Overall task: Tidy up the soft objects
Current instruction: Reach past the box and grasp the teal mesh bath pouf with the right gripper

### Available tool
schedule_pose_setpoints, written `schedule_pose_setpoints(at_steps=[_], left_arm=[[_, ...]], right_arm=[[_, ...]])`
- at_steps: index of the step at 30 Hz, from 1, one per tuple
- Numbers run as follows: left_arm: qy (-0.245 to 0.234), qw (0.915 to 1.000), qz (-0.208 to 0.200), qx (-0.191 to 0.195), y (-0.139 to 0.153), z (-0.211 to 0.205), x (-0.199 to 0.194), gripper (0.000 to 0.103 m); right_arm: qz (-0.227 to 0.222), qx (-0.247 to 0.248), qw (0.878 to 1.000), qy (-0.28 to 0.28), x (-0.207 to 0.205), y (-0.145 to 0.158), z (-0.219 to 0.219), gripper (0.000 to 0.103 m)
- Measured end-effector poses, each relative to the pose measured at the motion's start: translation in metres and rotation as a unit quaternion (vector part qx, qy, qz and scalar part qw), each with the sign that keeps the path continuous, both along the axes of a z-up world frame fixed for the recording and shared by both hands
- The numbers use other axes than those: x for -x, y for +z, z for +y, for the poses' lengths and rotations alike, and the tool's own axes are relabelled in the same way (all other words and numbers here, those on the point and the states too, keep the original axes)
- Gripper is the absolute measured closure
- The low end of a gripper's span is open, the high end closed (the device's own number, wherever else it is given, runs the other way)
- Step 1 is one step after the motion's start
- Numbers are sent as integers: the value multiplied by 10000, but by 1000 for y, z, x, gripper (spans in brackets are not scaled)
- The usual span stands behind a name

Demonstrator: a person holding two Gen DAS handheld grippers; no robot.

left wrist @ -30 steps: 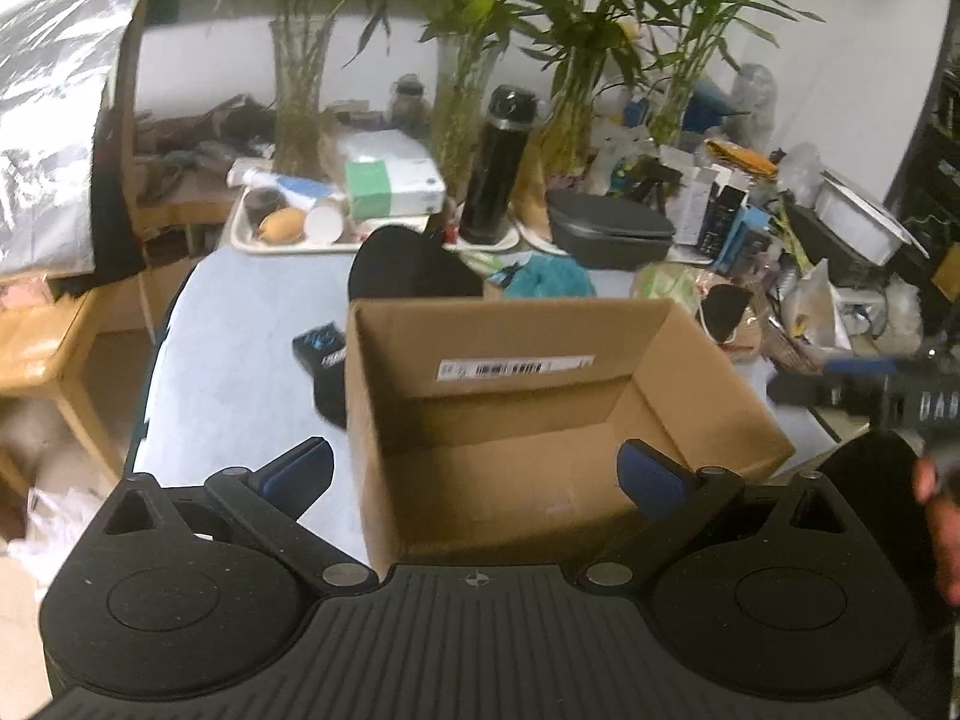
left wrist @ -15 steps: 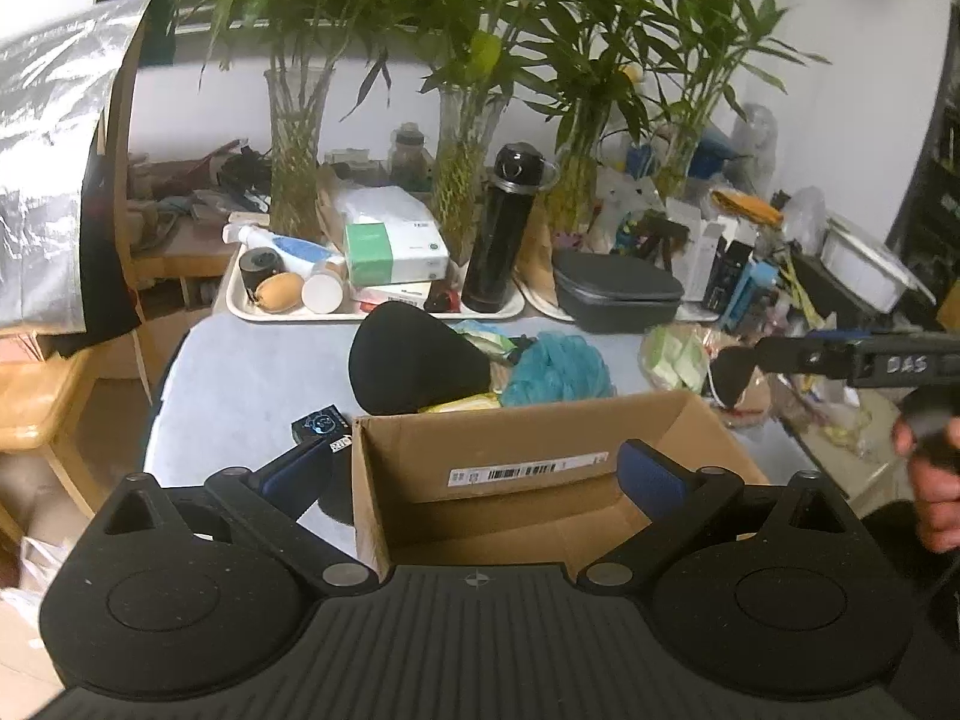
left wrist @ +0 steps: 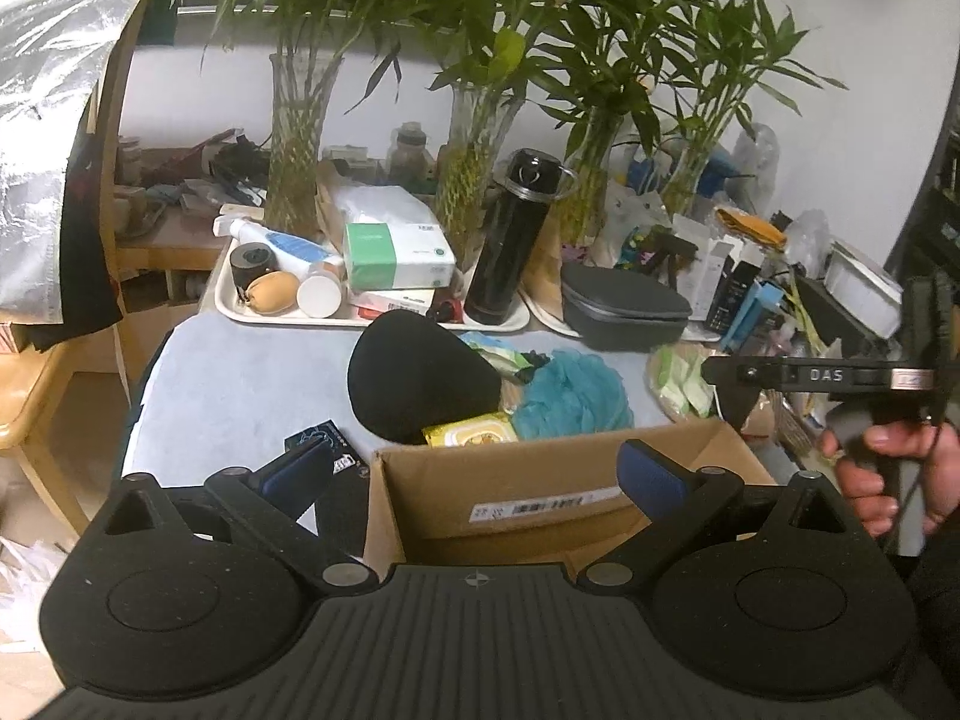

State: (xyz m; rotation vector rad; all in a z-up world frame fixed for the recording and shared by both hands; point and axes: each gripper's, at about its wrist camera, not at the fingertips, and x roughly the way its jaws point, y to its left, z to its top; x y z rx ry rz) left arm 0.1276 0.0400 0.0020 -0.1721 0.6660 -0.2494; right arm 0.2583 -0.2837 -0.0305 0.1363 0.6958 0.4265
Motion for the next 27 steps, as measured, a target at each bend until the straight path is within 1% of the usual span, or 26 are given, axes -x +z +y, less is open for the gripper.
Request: schedule_pose_setpoints(at_steps=[3, 6, 11, 12, 13, 16, 17, 20, 22, 23, 25, 27], left_arm=[[15, 10000, -8, 51, -2, 6, -8, 0], [72, 9999, -68, 68, -2, 12, -17, 0], [228, 9993, -225, 185, -8, 27, -33, 0], [244, 9992, -248, 184, -11, 30, -36, 0], [250, 9992, -271, 159, -14, 31, -39, 0], [335, 9988, -360, 68, -22, 34, -46, 0], [350, 9986, -377, 85, -25, 35, -47, 0], [403, 9979, -405, 317, -35, 42, -51, 0], [421, 9972, -392, 467, -41, 48, -53, 0], [439, 9969, -402, 513, -44, 50, -54, 0], [489, 9960, -443, 610, -50, 54, -54, 0], [550, 9954, -437, 647, -55, 57, -55, 0]], right_arm=[[81, -184, 9998, -6, -16, -10, -4, 0], [336, -382, 9987, 40, -33, -22, -7, 0], [500, -474, 9974, 209, -52, -32, -4, 2], [549, -517, 9969, 233, -56, -34, -4, 3], [629, -586, 9960, 247, -60, -37, -5, 8], [907, -758, 9927, 252, -74, -47, -7, 15], [971, -795, 9918, 246, -78, -51, -7, 16], [1156, -878, 9891, 250, -88, -60, -6, 18], [1315, -1013, 9858, 256, -95, -67, -6, 25], [1385, -1031, 9847, 243, -99, -71, -6, 26], [1517, -992, 9833, 185, -106, -78, -3, 33], [1637, -1038, 9808, 209, -111, -85, -1, 36]])
